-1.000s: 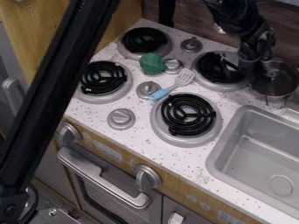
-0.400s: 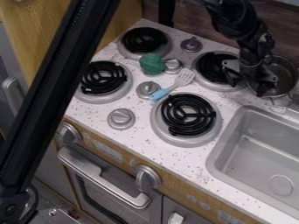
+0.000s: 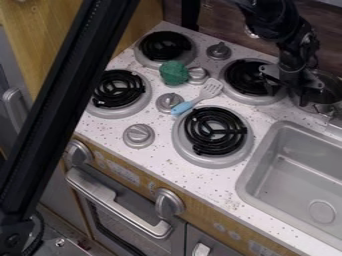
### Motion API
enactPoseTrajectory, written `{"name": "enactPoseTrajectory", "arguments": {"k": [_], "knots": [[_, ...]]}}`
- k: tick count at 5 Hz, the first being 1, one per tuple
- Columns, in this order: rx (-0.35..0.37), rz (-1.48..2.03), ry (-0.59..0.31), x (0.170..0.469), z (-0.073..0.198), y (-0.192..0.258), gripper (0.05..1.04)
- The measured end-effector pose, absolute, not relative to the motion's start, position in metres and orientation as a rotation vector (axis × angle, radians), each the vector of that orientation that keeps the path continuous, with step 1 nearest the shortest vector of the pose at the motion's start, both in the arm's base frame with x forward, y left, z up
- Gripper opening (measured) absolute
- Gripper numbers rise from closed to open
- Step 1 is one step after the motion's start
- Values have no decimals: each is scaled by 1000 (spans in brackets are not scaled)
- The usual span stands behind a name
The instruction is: Moved the silver pot to the top left burner
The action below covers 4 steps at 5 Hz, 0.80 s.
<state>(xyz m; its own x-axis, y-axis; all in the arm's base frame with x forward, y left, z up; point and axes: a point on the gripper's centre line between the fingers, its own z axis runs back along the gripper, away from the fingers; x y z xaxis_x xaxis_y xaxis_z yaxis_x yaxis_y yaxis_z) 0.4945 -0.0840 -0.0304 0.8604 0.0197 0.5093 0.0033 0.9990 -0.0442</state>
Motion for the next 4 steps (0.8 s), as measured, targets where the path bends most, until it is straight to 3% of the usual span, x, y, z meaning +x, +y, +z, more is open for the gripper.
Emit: {"name": "enactPoseTrajectory", "arguments": {"k": [2,4], "knots": [[-71,27,-580,512,-11,-89,995],[-54,5,-546,517,-34,-92,995]]}}
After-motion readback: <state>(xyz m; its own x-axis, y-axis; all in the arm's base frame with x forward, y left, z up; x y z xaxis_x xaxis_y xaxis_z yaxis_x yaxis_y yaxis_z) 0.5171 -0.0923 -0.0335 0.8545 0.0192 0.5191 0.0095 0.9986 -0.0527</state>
